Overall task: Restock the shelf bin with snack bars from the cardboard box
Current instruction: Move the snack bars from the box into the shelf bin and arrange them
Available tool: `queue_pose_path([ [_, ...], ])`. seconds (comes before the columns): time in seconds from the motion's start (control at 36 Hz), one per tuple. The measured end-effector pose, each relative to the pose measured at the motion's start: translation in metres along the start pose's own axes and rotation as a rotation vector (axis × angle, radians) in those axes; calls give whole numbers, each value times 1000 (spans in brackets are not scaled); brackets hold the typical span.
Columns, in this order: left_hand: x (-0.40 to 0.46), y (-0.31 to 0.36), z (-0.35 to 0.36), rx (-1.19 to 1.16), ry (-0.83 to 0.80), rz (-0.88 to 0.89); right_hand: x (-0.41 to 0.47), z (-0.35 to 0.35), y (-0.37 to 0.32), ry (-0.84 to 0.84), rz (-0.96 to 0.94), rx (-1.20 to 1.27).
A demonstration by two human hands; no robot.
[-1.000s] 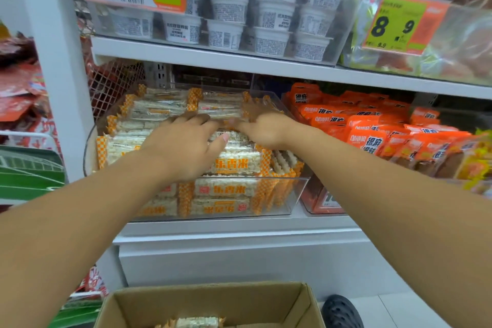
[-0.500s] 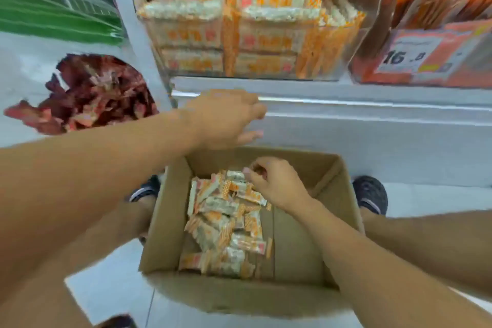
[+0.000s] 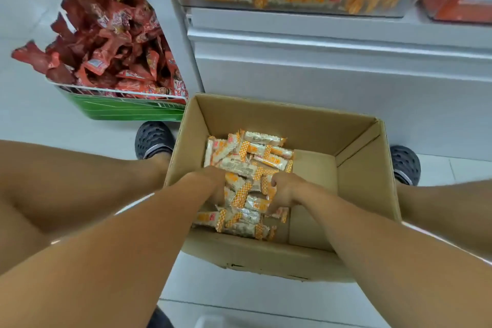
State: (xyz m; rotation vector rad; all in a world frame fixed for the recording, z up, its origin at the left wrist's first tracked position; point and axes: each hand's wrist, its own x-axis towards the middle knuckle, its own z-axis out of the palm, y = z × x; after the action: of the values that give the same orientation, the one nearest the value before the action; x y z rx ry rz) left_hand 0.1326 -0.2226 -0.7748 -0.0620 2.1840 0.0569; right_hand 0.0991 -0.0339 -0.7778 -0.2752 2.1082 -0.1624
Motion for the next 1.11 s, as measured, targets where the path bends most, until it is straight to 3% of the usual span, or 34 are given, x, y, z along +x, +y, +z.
queue_pose_path([
  [0.11, 14, 6, 31, 107, -91, 18, 20, 50, 19, -23, 53, 77],
  [0.22, 17, 0, 32, 17, -87, 75, 29, 60, 28, -10, 58, 147],
  [0.36, 22, -9, 25, 5, -63, 138, 30, 39, 41, -204, 165, 462],
  [0.5, 23, -4, 24, 136, 50, 200, 29, 2, 59, -260, 176, 636],
  [0.61, 25, -2, 29, 60, -30, 213, 22, -22, 73, -302, 117, 754],
  [0.78, 23, 1, 34, -62, -131, 210, 6, -37, 75, -397, 62, 657],
  [0.92, 23, 5, 41, 29, -88, 260, 3, -37, 79, -453, 90, 358],
  [1.11, 28, -1, 37, -207, -2, 256, 12, -27, 74, -420, 41, 363],
])
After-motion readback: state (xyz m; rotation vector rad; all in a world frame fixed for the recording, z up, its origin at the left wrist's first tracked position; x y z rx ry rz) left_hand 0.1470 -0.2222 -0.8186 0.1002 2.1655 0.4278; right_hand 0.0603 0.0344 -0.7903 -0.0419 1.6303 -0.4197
